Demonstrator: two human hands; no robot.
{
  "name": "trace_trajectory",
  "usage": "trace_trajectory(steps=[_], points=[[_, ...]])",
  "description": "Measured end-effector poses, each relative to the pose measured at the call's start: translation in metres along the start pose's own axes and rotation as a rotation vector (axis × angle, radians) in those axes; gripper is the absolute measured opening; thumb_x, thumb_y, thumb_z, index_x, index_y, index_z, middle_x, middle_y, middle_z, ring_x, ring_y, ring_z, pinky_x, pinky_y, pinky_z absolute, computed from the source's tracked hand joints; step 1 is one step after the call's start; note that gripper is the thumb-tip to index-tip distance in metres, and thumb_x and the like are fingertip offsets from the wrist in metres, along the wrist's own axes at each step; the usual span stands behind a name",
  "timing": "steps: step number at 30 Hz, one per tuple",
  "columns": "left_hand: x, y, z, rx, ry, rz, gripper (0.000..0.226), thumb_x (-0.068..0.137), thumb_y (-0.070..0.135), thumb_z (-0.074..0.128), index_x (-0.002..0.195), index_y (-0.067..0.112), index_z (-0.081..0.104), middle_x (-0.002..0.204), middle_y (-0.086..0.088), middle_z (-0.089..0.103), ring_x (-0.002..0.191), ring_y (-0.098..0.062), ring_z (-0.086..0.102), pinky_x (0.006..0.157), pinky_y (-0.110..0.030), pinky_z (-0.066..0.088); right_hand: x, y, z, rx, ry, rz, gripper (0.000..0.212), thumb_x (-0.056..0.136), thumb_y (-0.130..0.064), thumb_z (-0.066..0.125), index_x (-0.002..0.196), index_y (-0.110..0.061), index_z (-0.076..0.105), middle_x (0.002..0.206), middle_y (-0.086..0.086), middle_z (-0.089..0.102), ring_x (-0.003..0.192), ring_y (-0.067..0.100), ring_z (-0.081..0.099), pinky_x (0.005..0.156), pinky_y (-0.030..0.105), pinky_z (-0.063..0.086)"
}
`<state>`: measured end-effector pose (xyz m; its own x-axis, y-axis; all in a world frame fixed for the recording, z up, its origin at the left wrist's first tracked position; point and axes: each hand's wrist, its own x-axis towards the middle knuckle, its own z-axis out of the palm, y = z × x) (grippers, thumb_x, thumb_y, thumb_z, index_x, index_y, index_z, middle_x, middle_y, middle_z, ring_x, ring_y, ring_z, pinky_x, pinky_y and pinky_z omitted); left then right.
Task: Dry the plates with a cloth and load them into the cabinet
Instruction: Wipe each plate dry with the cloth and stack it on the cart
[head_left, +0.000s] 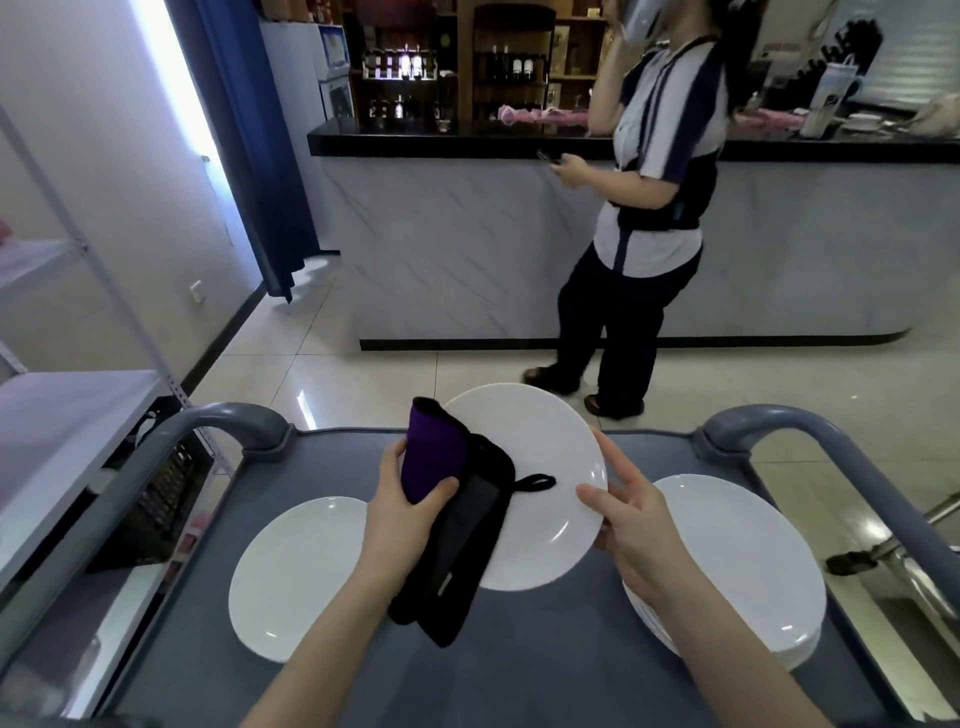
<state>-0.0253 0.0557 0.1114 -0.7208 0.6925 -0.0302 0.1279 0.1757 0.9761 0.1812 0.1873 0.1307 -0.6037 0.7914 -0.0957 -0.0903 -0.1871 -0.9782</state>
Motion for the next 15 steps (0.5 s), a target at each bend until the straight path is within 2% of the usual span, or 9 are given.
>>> trace_trajectory(steps=[2,4,7,9,10,12,15], points=[[0.008,0.009,-0.004,0.108,-0.020,0.080,0.067,0.084,0.030,0.075,0.138,0.042,0.037,0.115,0.020,0.060,0.101,-0.002,0.060,0.084,-0.019,0.046,-0.001,0.000,-0.002,-0.057,-0.032,-0.008,0.061,0.095,0.000,0.056,0.134,-0.048,0.054,0.115,0.006,0.073,0.101,0.026,0.071,0.071,0.035,0.058],[0.018,0.021,-0.010,0.237,-0.116,0.182,0.066,0.083,0.028,0.077,0.136,0.044,0.040,0.109,0.024,0.059,0.099,0.002,0.057,0.080,-0.012,0.043,-0.002,-0.006,-0.002,-0.170,-0.105,-0.022,0.063,0.095,0.000,0.056,0.133,-0.050,0.054,0.112,0.007,0.074,0.099,0.026,0.072,0.073,0.035,0.058],[0.029,0.035,-0.015,0.430,-0.335,0.297,0.065,0.081,0.027,0.077,0.130,0.051,0.042,0.110,0.021,0.061,0.102,-0.003,0.059,0.088,-0.019,0.046,0.000,-0.020,0.001,-0.375,-0.250,-0.045,0.063,0.092,0.000,0.053,0.128,-0.051,0.058,0.108,0.000,0.076,0.099,0.017,0.072,0.077,0.026,0.056],[0.031,0.039,-0.011,0.512,-0.419,0.381,0.062,0.082,0.027,0.076,0.130,0.049,0.044,0.115,0.018,0.062,0.105,-0.005,0.058,0.092,-0.025,0.048,0.005,-0.030,0.007,-0.551,-0.285,-0.081,0.062,0.092,0.003,0.052,0.128,-0.047,0.058,0.117,-0.012,0.071,0.108,0.010,0.067,0.087,0.020,0.053],[0.030,0.041,-0.008,0.554,-0.437,0.430,0.061,0.082,0.028,0.075,0.132,0.045,0.045,0.117,0.016,0.062,0.106,-0.006,0.058,0.093,-0.027,0.048,0.008,-0.034,0.012,-0.661,-0.285,-0.115,0.059,0.092,0.003,0.053,0.130,-0.043,0.055,0.123,-0.015,0.067,0.113,0.008,0.063,0.091,0.017,0.049],[0.029,0.043,-0.001,0.617,-0.440,0.506,0.056,0.084,0.032,0.074,0.132,0.041,0.047,0.119,0.014,0.061,0.107,-0.009,0.057,0.092,-0.031,0.048,0.015,-0.038,0.019,-0.832,-0.289,-0.172,0.048,0.096,-0.002,0.055,0.135,-0.030,0.052,0.129,-0.007,0.063,0.121,0.011,0.058,0.095,0.020,0.046],[0.026,0.040,0.004,0.545,-0.364,0.517,0.045,0.085,0.034,0.072,0.122,0.046,0.049,0.108,0.022,0.060,0.099,-0.005,0.057,0.088,-0.031,0.049,0.021,-0.039,0.020,-0.953,-0.218,-0.213,0.043,0.097,-0.003,0.054,0.137,-0.018,0.054,0.132,-0.002,0.063,0.125,0.013,0.055,0.098,0.023,0.042]])
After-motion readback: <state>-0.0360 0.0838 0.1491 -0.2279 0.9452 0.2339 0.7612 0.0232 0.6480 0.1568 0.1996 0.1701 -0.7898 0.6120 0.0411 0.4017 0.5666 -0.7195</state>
